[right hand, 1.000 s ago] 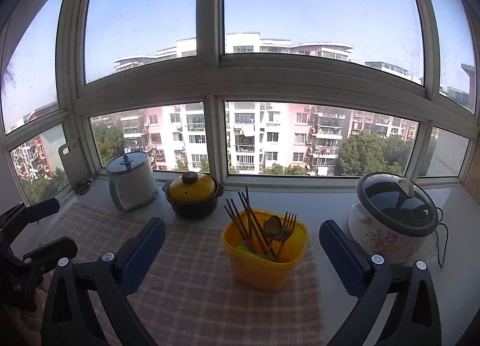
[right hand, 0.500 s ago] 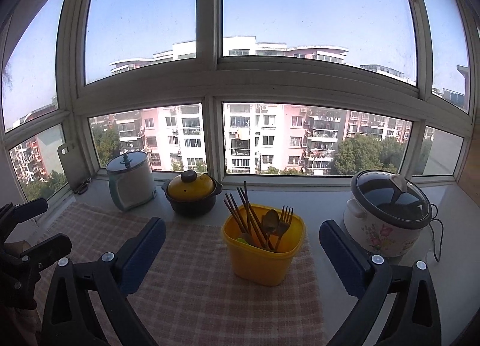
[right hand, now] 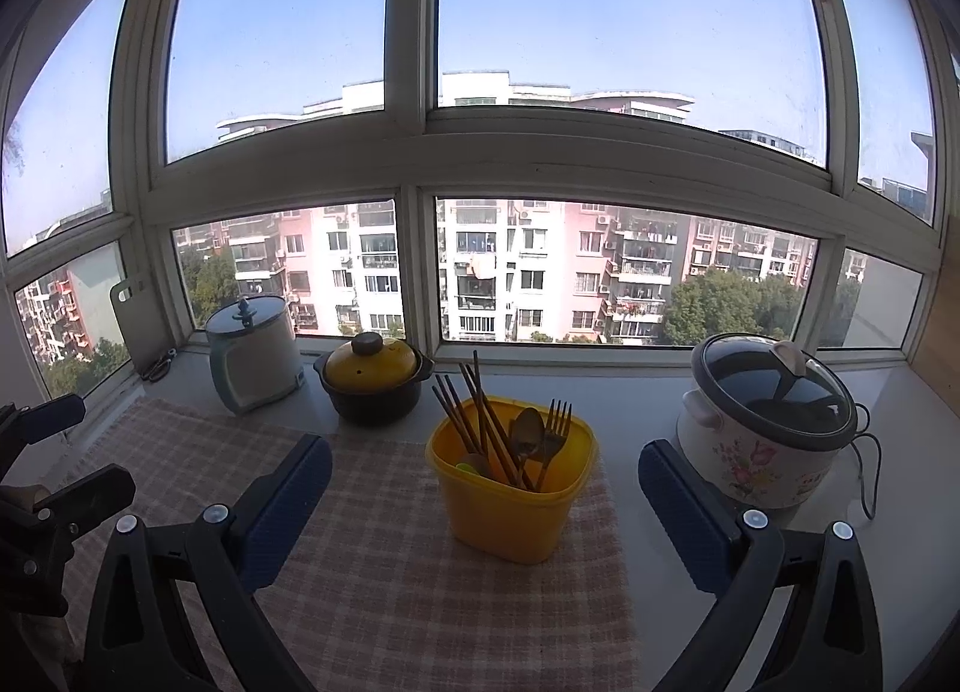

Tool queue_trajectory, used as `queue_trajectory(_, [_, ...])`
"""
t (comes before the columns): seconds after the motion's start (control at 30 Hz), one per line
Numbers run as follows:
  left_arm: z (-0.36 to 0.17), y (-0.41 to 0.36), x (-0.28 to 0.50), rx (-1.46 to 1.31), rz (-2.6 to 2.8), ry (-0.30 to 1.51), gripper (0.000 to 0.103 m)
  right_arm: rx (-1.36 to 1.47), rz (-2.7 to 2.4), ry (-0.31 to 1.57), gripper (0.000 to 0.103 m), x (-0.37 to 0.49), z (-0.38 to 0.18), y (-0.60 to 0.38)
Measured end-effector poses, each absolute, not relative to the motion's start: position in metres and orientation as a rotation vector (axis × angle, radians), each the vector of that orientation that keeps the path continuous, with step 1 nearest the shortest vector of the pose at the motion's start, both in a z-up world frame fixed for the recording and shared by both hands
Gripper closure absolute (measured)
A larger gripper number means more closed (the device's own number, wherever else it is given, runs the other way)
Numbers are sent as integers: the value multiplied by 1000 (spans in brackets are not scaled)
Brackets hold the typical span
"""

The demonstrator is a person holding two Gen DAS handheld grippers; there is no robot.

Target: Organize utensils

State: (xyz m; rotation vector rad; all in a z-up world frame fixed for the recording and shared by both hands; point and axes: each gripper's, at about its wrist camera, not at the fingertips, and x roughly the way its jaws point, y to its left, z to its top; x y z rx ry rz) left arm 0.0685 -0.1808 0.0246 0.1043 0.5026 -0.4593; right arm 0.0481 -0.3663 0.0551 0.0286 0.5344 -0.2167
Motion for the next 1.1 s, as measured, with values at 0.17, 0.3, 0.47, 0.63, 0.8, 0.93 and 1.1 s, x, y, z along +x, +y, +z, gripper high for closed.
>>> queue_trajectory(0.17, [23, -182, 68, 108, -453, 504, 0, 19, -227, 534, 0, 46, 56, -368])
queue_trajectory(0.3, [22, -183, 68, 118, -449, 507, 0, 20, -232, 535, 0, 46, 56, -369])
queue_trajectory(0.47, [20, -184, 70, 130, -443, 512, 0, 10, -235, 539, 0, 47, 55, -369])
queue_trajectory(0.63, [18, -185, 72, 137, -432, 510, 0, 6, -235, 542, 0, 47, 55, -369])
queue_trajectory(0.8, [14, -185, 77, 144, -419, 517, 0, 6, -234, 546, 0, 50, 54, -370])
queue_trajectory(0.93, [12, -184, 80, 138, -412, 522, 0, 3, -227, 550, 0, 52, 52, -370])
queue_trajectory(1.1, [12, -184, 80, 139, -411, 519, 0, 8, -224, 556, 0, 55, 50, -372])
